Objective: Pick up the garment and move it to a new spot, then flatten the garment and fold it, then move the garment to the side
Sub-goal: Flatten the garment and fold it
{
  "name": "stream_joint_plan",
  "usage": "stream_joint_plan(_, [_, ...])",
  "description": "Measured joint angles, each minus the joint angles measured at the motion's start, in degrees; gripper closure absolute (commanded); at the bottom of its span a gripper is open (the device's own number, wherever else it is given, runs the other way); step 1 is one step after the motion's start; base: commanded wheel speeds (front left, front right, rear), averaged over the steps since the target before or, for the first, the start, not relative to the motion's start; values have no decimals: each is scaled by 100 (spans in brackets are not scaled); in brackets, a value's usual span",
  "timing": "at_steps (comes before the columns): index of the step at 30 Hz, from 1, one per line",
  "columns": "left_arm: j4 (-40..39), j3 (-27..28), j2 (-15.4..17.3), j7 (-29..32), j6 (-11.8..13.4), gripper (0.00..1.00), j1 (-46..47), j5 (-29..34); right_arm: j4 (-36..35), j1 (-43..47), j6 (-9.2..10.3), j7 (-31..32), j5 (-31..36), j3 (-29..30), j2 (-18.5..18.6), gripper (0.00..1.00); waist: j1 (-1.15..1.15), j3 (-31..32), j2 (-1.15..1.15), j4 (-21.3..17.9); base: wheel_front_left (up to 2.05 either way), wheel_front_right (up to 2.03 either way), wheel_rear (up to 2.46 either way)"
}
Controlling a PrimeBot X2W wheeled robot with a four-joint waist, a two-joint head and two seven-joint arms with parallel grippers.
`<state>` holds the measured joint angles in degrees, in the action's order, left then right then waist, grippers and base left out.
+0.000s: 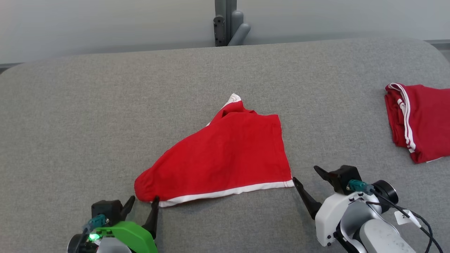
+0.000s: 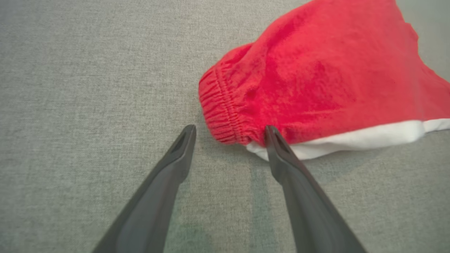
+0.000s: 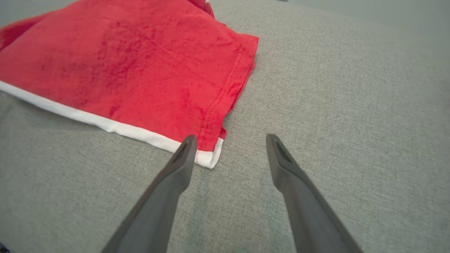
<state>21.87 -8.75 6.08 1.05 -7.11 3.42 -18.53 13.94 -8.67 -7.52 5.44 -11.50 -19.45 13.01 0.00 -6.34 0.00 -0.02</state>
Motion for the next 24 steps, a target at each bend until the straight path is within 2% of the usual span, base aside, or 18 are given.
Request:
stream_joint_plan(7, [93,-33,18,268,-1,0,174,-109,174,-296,0,258,-162,-364,78,0,0,-317,0,17,0,0,0])
stream_joint_plan(15, [-231,-57,13,434,4,0,52,-260,391,-431,0,250,-246,-608,108,2,0,-465,0,81,0,0,0])
stream_joint_plan(24, [-438,-178,13,559,14,0,-25,-350,613,-576,0,167,-265,-694,60,16,0,-528,0,195,0,0,0])
